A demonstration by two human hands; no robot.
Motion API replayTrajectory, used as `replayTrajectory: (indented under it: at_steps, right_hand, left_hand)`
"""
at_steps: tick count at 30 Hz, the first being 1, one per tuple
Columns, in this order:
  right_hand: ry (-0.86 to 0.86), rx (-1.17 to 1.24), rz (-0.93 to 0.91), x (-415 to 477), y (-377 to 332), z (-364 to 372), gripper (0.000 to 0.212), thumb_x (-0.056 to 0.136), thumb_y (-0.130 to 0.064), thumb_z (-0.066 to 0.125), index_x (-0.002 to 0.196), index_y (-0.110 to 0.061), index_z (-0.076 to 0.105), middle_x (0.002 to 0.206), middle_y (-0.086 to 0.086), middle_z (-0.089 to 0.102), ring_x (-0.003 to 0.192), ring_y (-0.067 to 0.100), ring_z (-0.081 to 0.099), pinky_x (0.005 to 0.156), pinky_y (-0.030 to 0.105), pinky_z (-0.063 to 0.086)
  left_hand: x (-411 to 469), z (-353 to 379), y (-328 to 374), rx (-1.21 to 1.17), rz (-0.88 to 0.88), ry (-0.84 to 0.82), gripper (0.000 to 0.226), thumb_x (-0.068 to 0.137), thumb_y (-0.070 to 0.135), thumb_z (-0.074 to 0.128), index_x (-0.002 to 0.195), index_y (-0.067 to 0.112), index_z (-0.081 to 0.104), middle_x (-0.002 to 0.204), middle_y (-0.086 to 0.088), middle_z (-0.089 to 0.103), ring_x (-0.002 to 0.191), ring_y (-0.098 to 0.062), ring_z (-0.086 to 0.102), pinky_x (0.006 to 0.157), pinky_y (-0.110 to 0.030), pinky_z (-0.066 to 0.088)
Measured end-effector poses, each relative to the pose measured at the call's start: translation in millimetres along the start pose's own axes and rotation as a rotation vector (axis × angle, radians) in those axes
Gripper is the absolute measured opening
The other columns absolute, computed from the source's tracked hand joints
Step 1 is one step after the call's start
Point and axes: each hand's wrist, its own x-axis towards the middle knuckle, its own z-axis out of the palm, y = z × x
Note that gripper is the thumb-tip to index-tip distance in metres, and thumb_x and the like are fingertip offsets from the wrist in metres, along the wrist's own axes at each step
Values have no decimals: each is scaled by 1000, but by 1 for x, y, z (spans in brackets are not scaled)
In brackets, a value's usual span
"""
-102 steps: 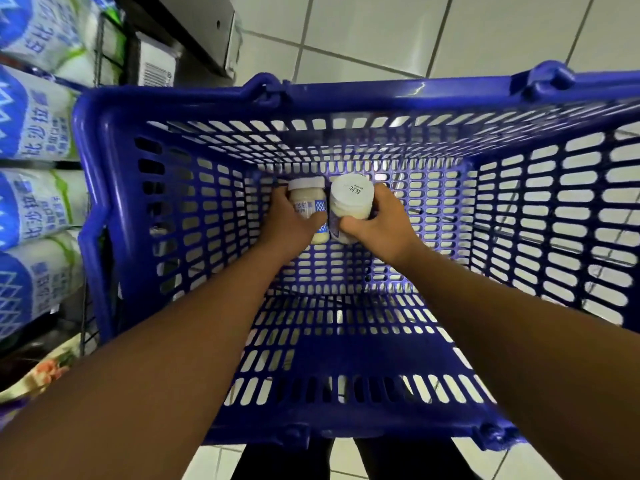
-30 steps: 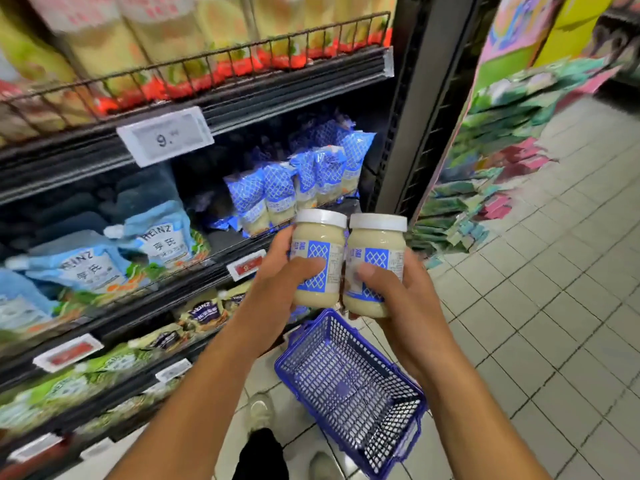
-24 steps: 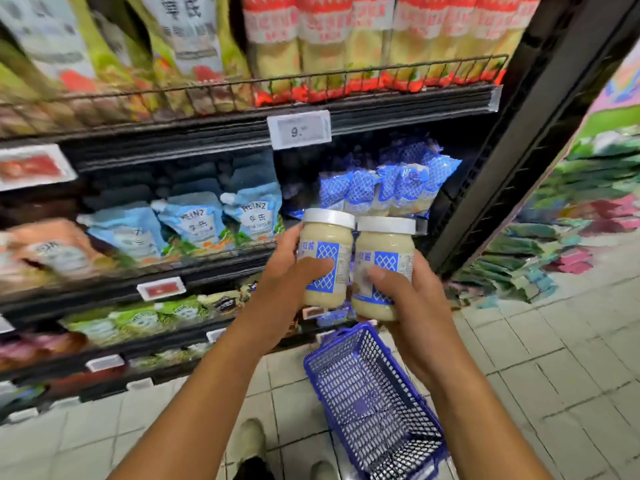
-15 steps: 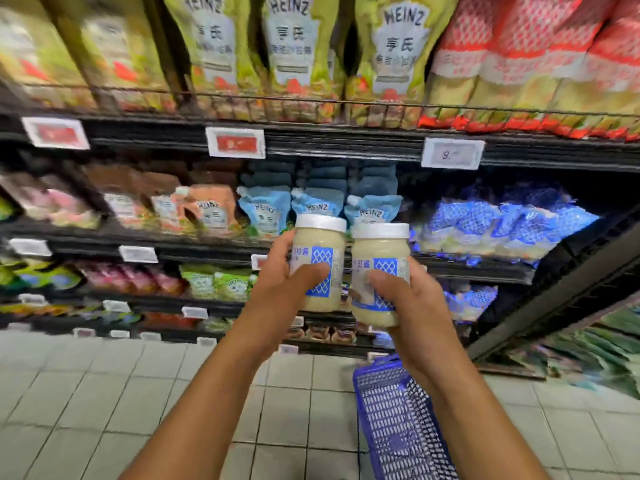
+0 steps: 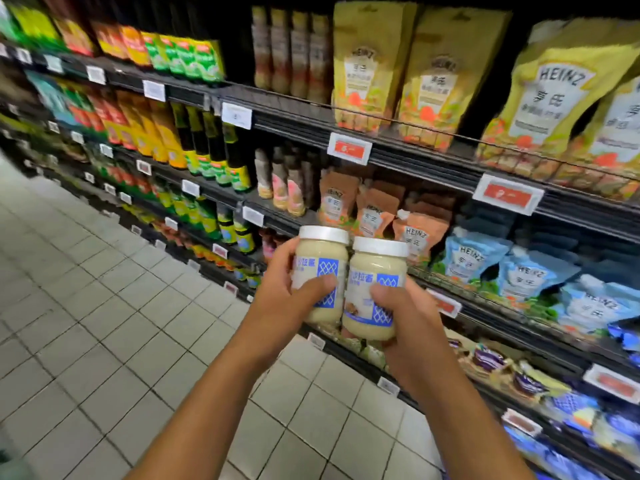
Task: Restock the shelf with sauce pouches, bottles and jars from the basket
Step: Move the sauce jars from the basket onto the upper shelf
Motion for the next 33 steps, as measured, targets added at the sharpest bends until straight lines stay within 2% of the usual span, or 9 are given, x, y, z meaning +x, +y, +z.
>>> replayTrajectory:
  at_steps: [7, 12, 16, 18, 23, 25, 28, 30, 33]
  right_hand:
    - [-139, 20, -3, 34, 17, 97, 49, 61, -30, 79, 107, -18, 65, 98, 20, 72, 70, 29, 69, 51, 34, 54]
    - [-203, 11, -18, 56, 19, 140, 60, 60, -29, 79, 114, -13, 60, 99, 18, 74, 73, 27, 72, 50, 33, 54]
    - [-268, 2, -24, 77, 10, 158, 51, 62, -26, 80, 111, -21, 66, 100, 13, 76, 75, 28, 74, 52, 34, 56]
    - [-304, 0, -48, 89, 2, 165, 49, 71, -18, 76, 118, -16, 62, 101, 14, 75, 73, 28, 73, 50, 32, 55]
    - [-322, -29, -64, 126, -20, 175, 43, 78, -21, 66, 117, -3, 61, 94, 34, 65, 52, 22, 65, 37, 20, 45]
    - [-330, -61, -92, 144, -29, 177, 44, 78, -24, 67, 117, -4, 62, 95, 37, 65, 54, 29, 63, 43, 27, 48]
    - [-318, -99, -178, 175, -45, 183, 41, 75, -28, 71, 113, -14, 64, 93, 18, 74, 63, 32, 66, 62, 48, 47]
    - [-324, -69, -210, 196, -57, 187, 38, 77, -25, 69, 113, -14, 63, 94, 16, 74, 65, 31, 66, 53, 42, 53]
    - [-345, -35, -192, 224, -78, 192, 40, 79, -24, 68, 116, -12, 61, 97, 25, 70, 59, 29, 65, 38, 24, 46]
  left_hand:
    - [-8, -94, 29, -30, 93, 168, 84, 63, 33, 80, 139, 25, 45, 110, -7, 73, 92, -19, 72, 68, -32, 57]
    - [-2, -131, 46, -81, 162, 211, 78, 63, 31, 80, 134, 32, 47, 104, -5, 75, 90, -22, 73, 67, -33, 58]
    - [16, -145, 57, -135, 218, 228, 78, 65, 27, 82, 133, 36, 46, 105, -4, 74, 95, -26, 72, 71, -37, 59]
    - [29, -148, 61, -160, 230, 234, 78, 63, 27, 83, 132, 35, 46, 104, -5, 75, 94, -26, 73, 68, -37, 59]
    - [74, -154, 75, -174, 263, 196, 73, 65, 27, 85, 127, 40, 48, 108, -10, 73, 92, -30, 73, 65, -39, 59]
    - [95, -156, 82, -144, 283, 208, 77, 64, 31, 85, 130, 38, 47, 109, -9, 73, 95, -28, 73, 66, -38, 58]
    - [130, -158, 99, -117, 309, 220, 79, 63, 35, 84, 133, 28, 48, 110, -6, 73, 98, -25, 73, 68, -35, 58]
    - [153, -159, 112, -97, 328, 203, 75, 66, 35, 84, 132, 22, 50, 113, -8, 73, 101, -27, 72, 71, -36, 59]
    - [183, -158, 132, -83, 369, 179, 68, 68, 34, 82, 128, 19, 54, 112, -9, 73, 99, -26, 72, 71, -32, 58]
